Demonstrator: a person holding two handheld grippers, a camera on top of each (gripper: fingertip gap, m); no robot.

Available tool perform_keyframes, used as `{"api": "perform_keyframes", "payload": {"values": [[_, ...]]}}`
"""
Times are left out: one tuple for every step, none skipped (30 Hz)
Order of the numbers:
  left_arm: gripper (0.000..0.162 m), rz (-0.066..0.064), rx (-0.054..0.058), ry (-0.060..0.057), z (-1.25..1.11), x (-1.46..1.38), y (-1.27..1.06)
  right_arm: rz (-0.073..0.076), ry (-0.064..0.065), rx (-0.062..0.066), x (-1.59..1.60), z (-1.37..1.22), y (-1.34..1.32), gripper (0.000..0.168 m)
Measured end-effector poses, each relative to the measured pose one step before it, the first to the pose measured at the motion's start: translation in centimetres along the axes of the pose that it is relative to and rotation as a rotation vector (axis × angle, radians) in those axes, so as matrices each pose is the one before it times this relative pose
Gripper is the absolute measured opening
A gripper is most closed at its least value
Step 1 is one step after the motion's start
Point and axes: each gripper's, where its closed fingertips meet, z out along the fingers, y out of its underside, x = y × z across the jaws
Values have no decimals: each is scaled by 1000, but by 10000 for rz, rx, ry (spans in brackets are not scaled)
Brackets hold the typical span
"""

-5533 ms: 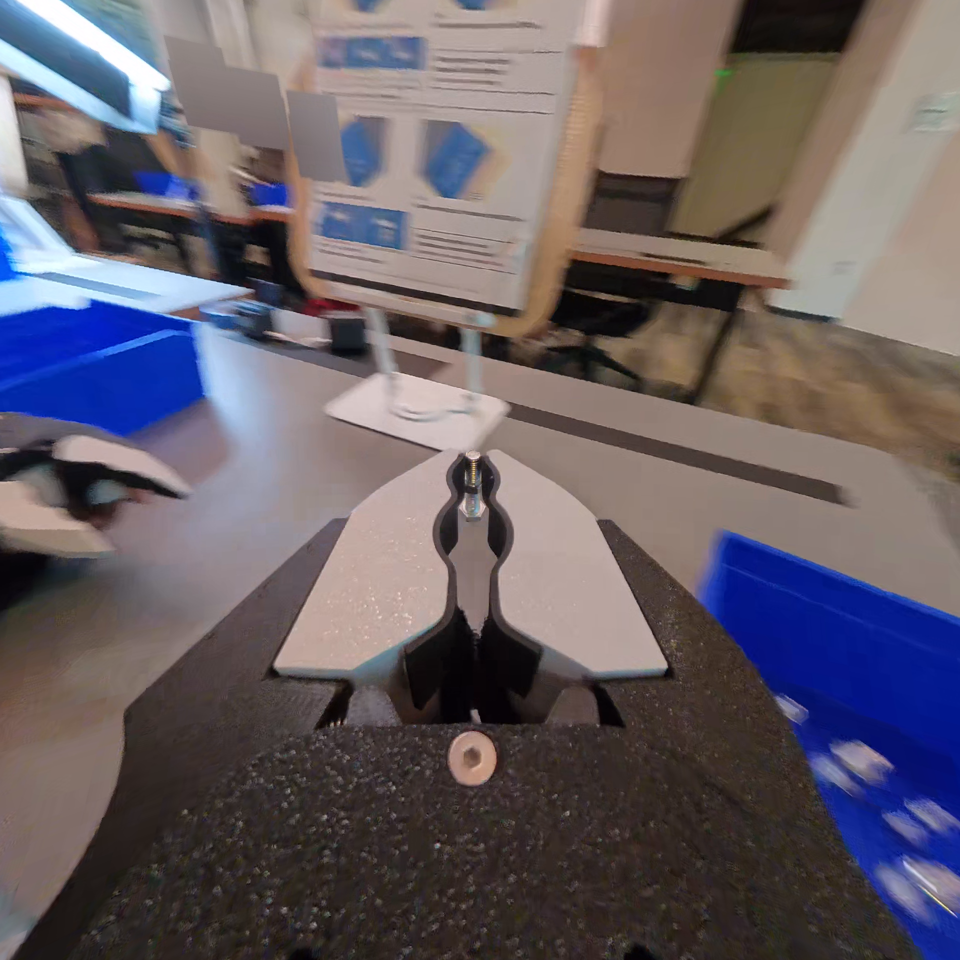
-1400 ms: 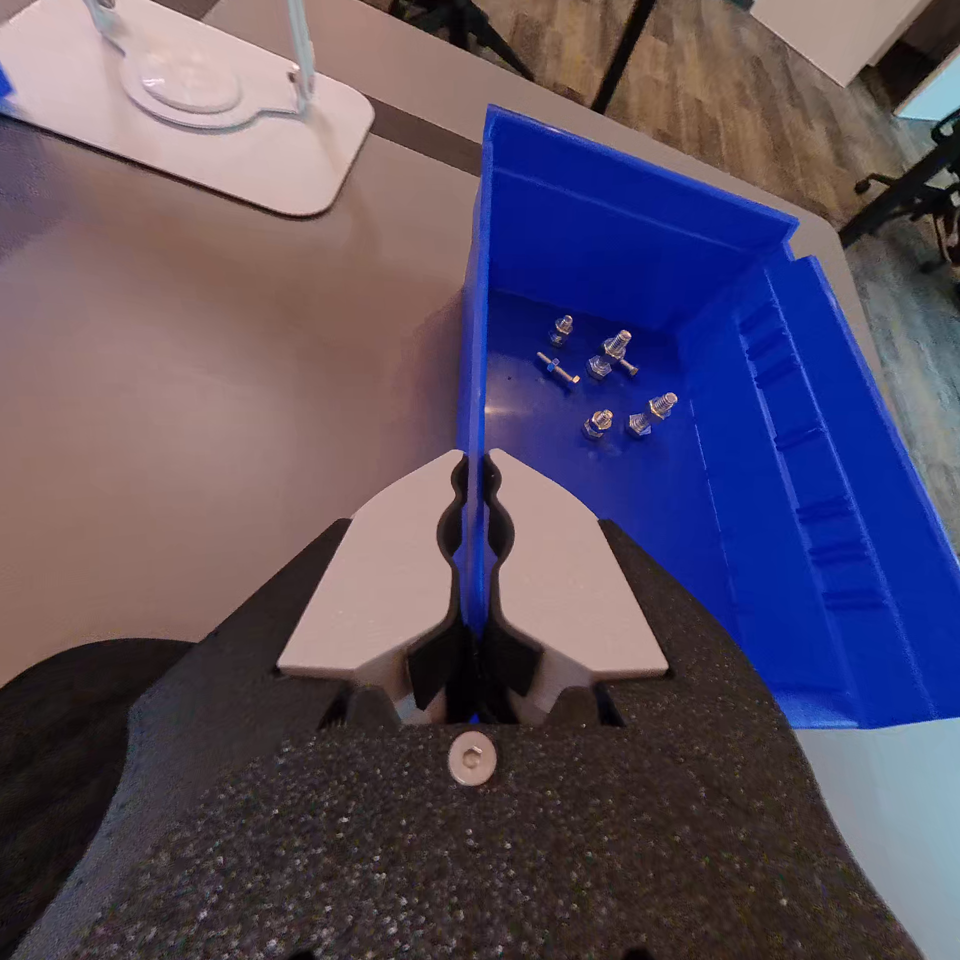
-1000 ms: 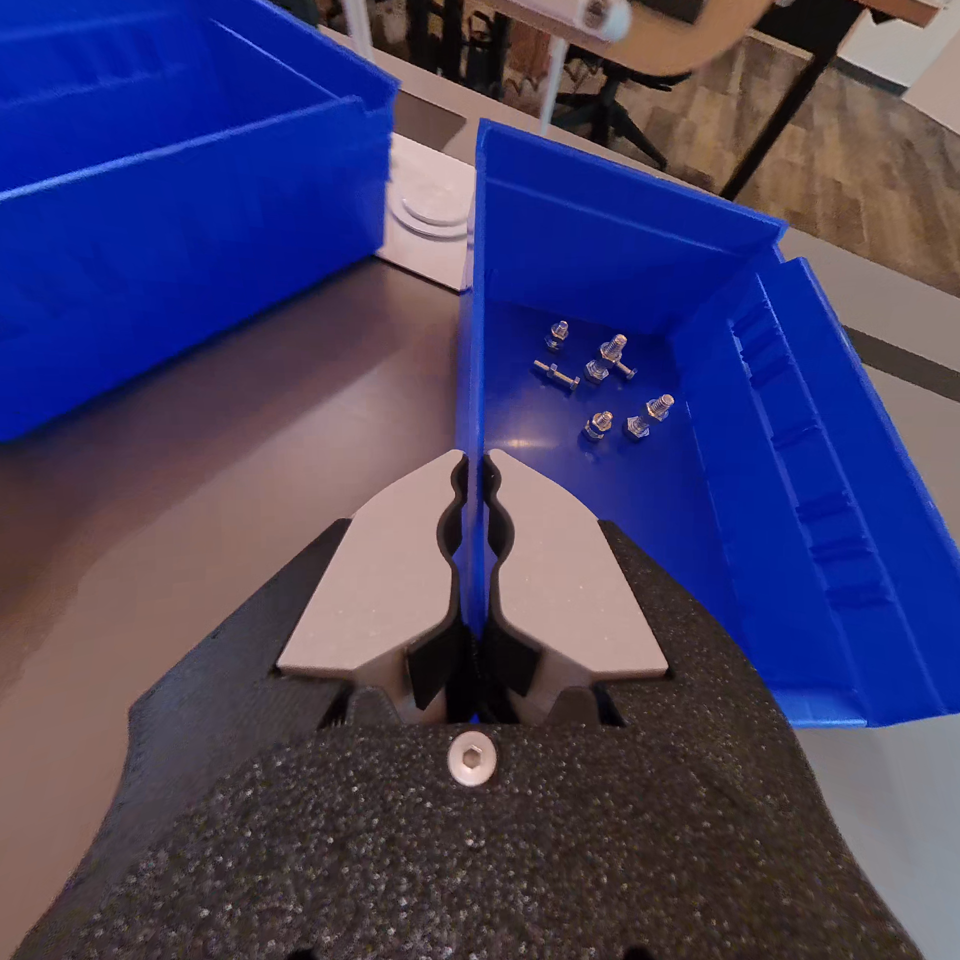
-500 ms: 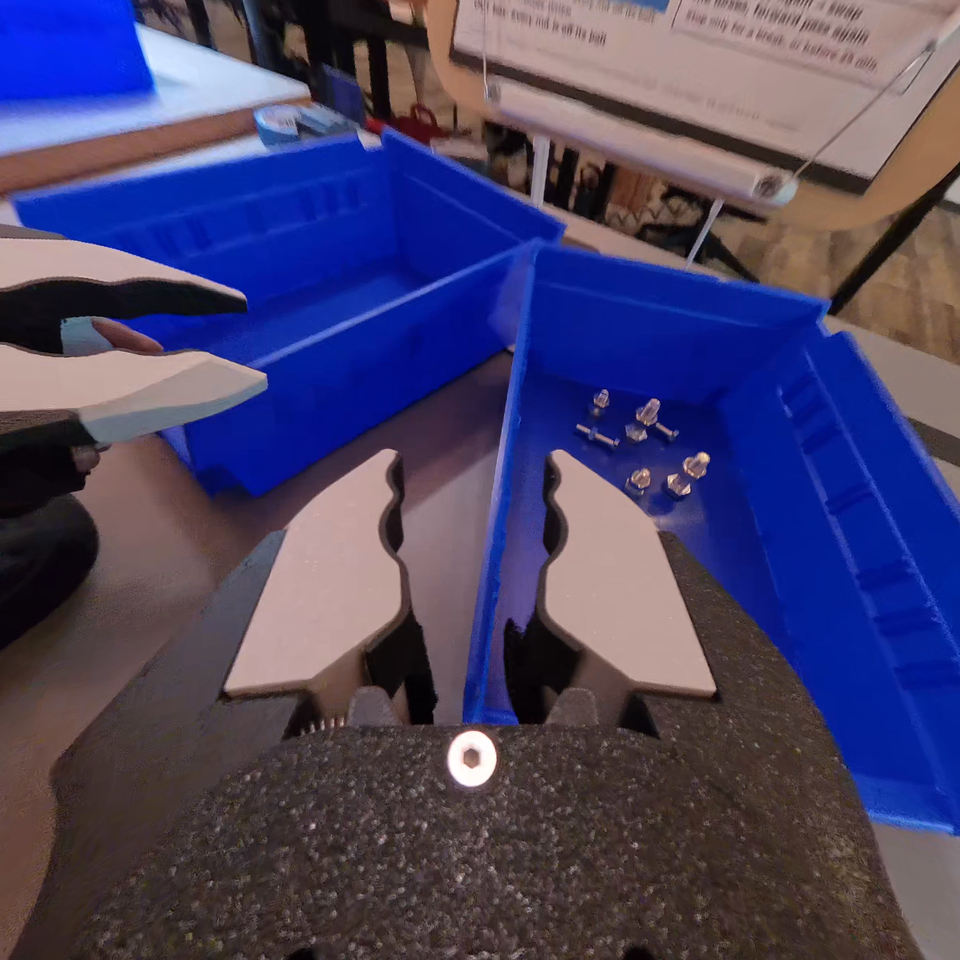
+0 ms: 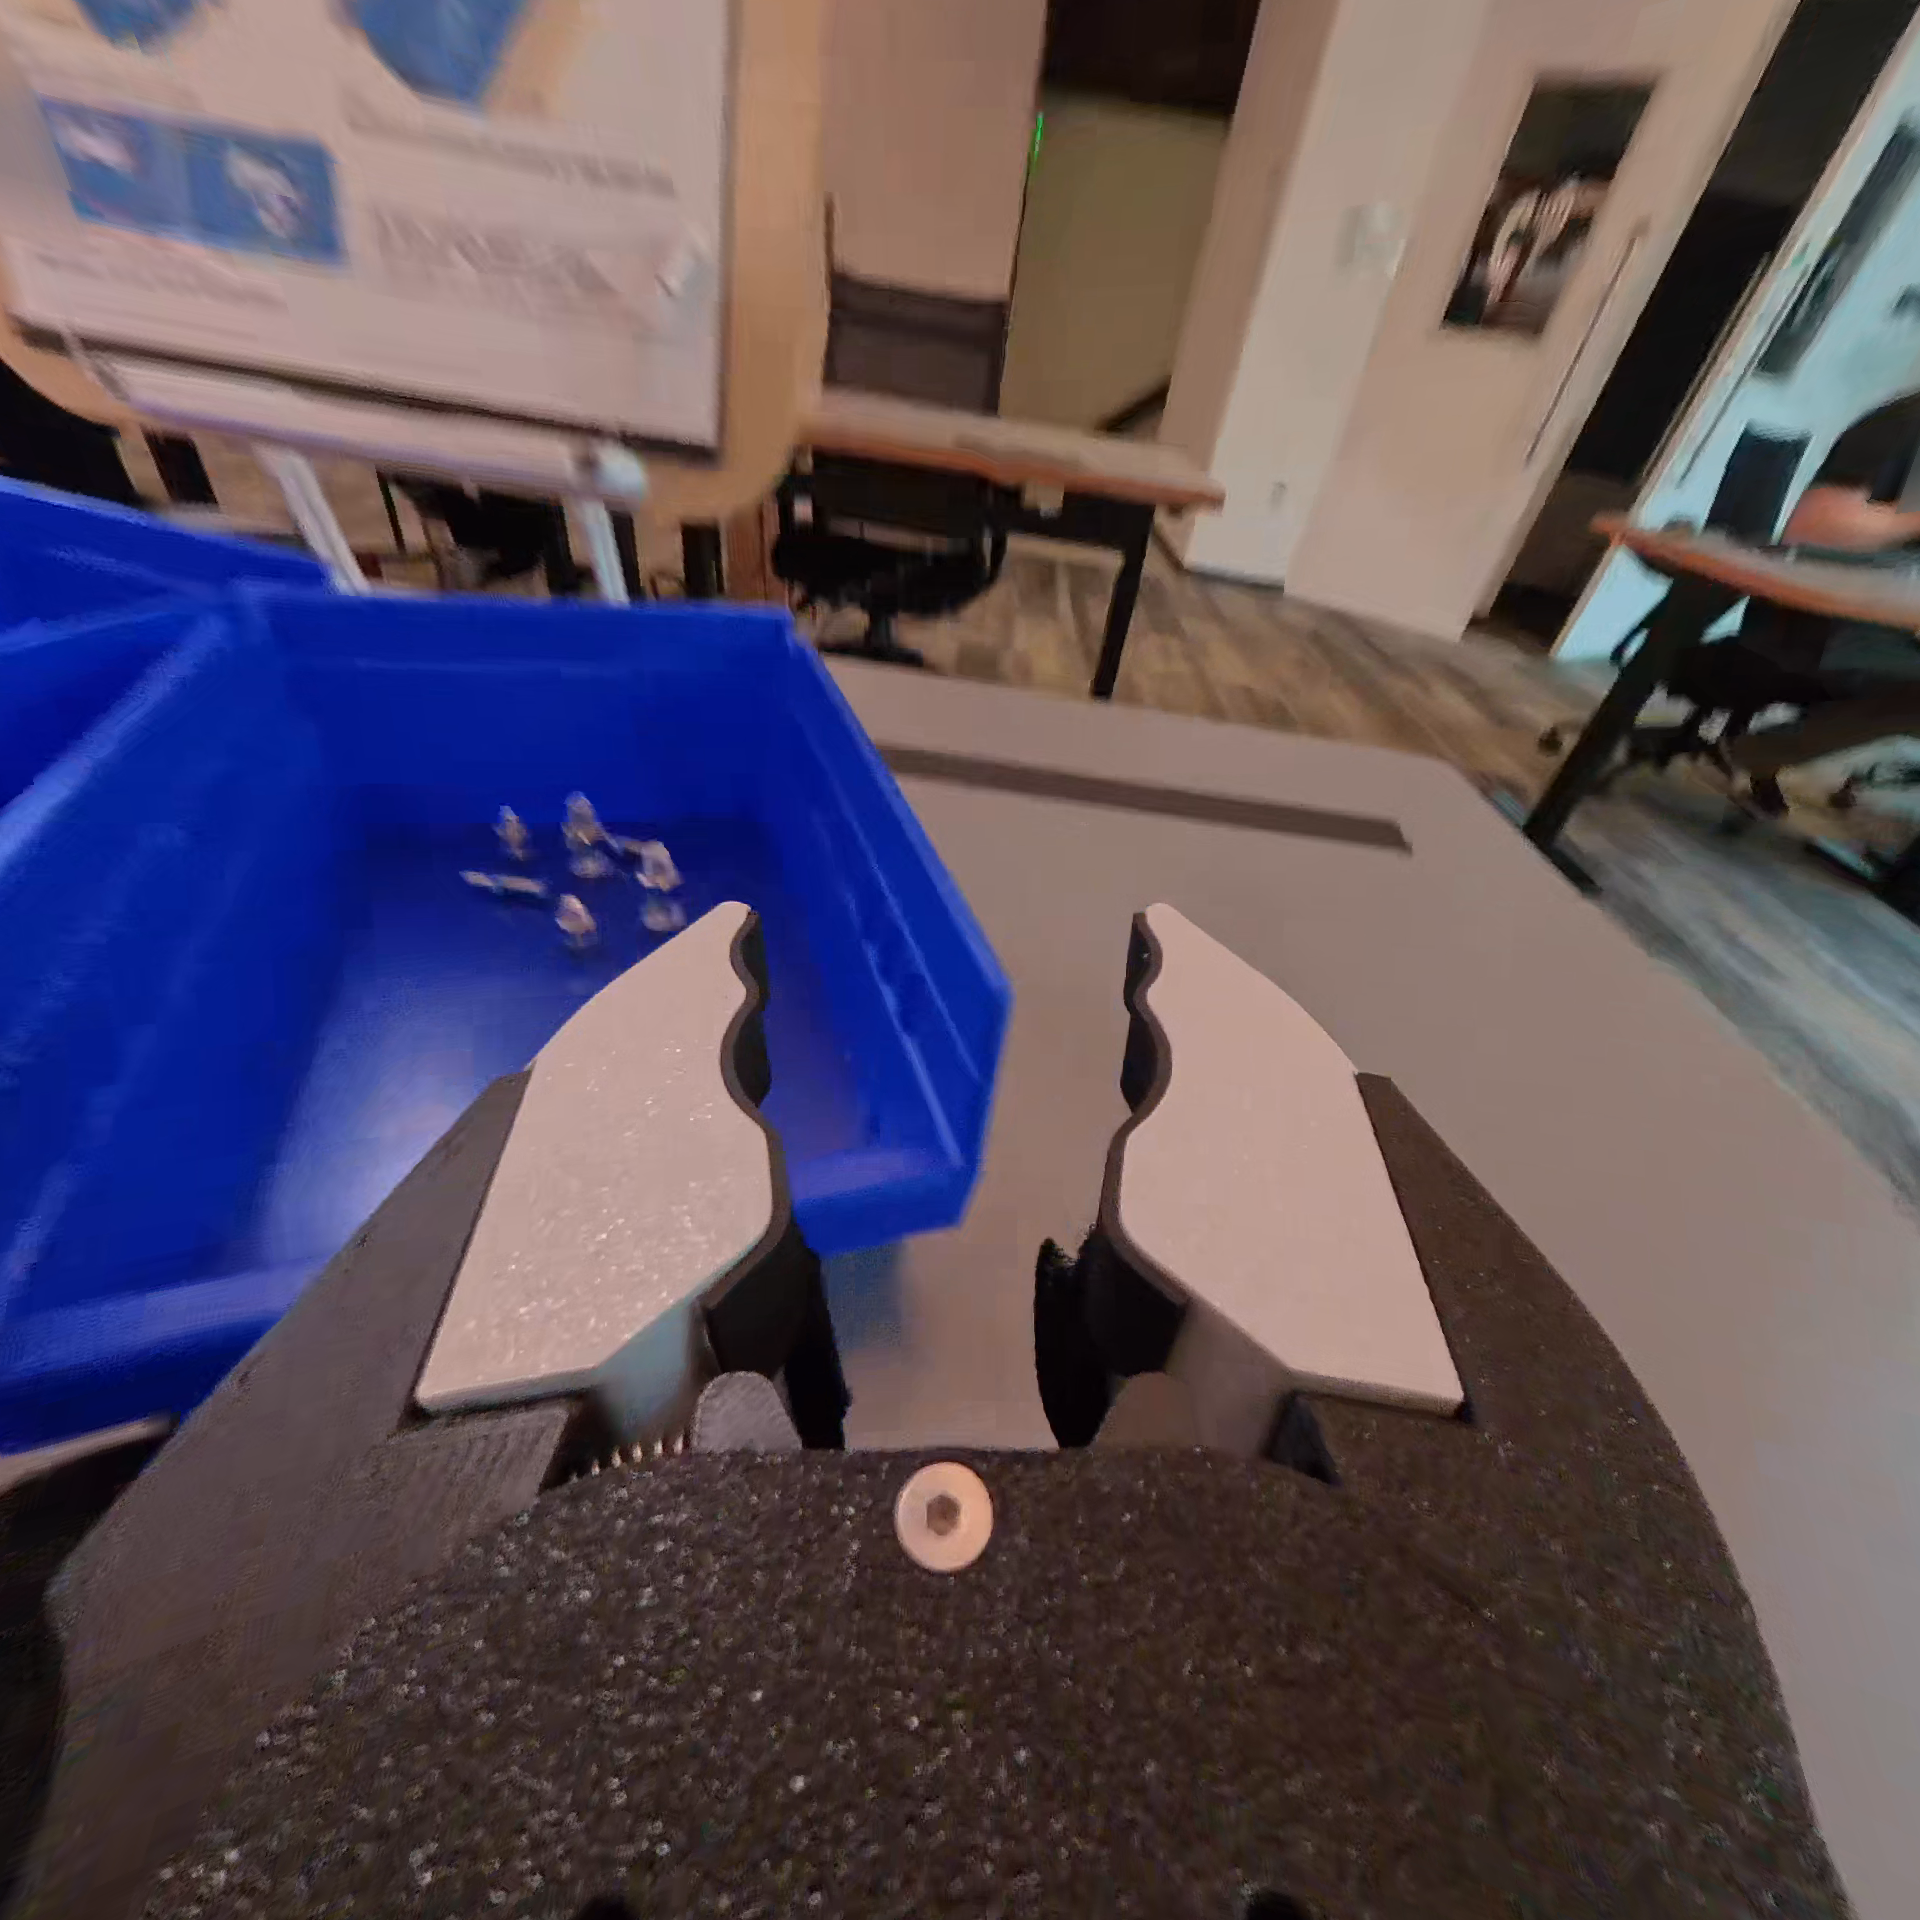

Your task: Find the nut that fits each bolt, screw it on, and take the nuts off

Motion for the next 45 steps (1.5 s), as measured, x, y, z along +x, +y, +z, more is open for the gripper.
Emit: {"api": "perform_keyframes", "payload": {"values": [[120,-21,-188,52,487,140,344,45,-178,-561,542,875,1239,68],[118,-20,-230,73,485,148,391,80,-319,-458,203,990,977,70],[115,20,-257,55,455,85,422,117,-404,-276,-53,1005,643,68],[113,73,-275,19,433,16,433,86,-354,-201,-97,917,433,62],[112,104,-244,-51,354,-96,347,-21,-357,-236,-243,747,412,53],[111,114,-192,-72,276,-150,286,-88,-405,-318,-455,518,449,41],[110,72,-144,-84,215,-190,219,-10,-150,-338,-302,228,379,29],[109,11,-94,-92,113,-248,157,111,219,-199,37,-86,161,25],[107,-24,-72,-74,51,-256,139,93,126,-117,-199,-303,85,13],[105,-71,-52,-93,-8,-332,112,125,-135,-147,-652,-367,116,8],[104,-101,-15,-87,-27,-337,44,178,-239,-177,-929,-392,160,7],[103,-108,-31,-59,-49,-300,65,56,-277,-135,-1039,-381,191,5],[104,-143,-60,-126,-63,-365,89,-100,-187,-81,-943,-287,238,5],[103,-142,-8,-309,-128,-612,10,-184,8,-19,-642,-210,198,5],[101,-22,-59,-87,-153,-333,87,-237,145,55,-407,-151,114,7],[96,-50,-120,-107,-134,-420,181,-240,202,71,-236,-60,64,13],[93,-101,-110,-215,-120,-601,182,-228,202,49,-164,53,59,18],[87,-65,-130,-226,-50,-658,239,-239,129,-9,-184,173,115,25],[80,-209,-194,-263,20,-671,336,-210,60,-121,-172,255,219,32],[79,-357,-253,-24,72,-290,368,-115,11,-195,-140,289,264,37],[76,-401,-255,265,69,197,333,8,-59,-148,-143,270,160,38],[71,-288,-263,314,123,357,354,127,-83,-35,-123,227,15,38],[66,-115,-213,228,193,288,326,188,-7,15,40,144,-54,37],[62,-37,-57,144,202,183,121,149,91,14,200,48,-36,33],[60,-61,-31,-8,98,-42,3,77,147,5,255,-25,0,25],[57,117,-87,-219,3,-309,-16,32,114,-11,145,-79,42,13],[52,294,-57,-310,-64,-410,-65,57,-6,-20,-165,-120,33,7],[45,236,-12,-377,-101,-480,-110,112,7,-11,-314,-168,-21,6],[39,289,-19,-396,-113,-472,-50,16,168,47,-257,-215,-70,6],[35,162,0,-267,-66,-327,21,-226,326,77,-177,-286,-55,6],[33,98,39,-125,-74,-228,41,-390,360,88,-180,-382,-40,6],[30,94,62,-148,-164,-302,-1,-349,274,90,-269,-471,-74,7],[28,95,137,-164,-282,-332,-164,-251,198,95,-311,-577,-130,7],[26,108,145,-140,-378,-292,-271,-234,152,135,-303,-655,-258,8],[23,133,186,-131,-460,-291,-419,-253,135,177,-241,-729,-438,9],[21,69,179,-84,-518,-234,-490,-234,147,160,-140,-775,-574,9],[20,-30,166,23,-562,-64,-551,-174,167,103,6,-778,-715,9],[19,-77,133,62,-573,30,-535,-125,156,99,99,-778,-881,9],[18,-163,113,113,-566,82,-482,-133,133,99,116,-740,-920,9],[17,-187,123,153,-521,94,-402,-172,130,57,82,-713,-790,8],[17,-135,96,112,-467,80,-276,-195,146,46,63,-704,-687,8],[16,-50,109,49,-476,76,-296,-189,171,79,90,-696,-652,9],[17,5,178,20,-537,79,-442,-148,184,134,136,-671,-700,9],[16,36,197,0,-556,39,-550,-84,166,190,153,-643,-757,9],[16,49,204,-7,-570,-6,-618,-22,119,226,122,-600,-802,8]]}}
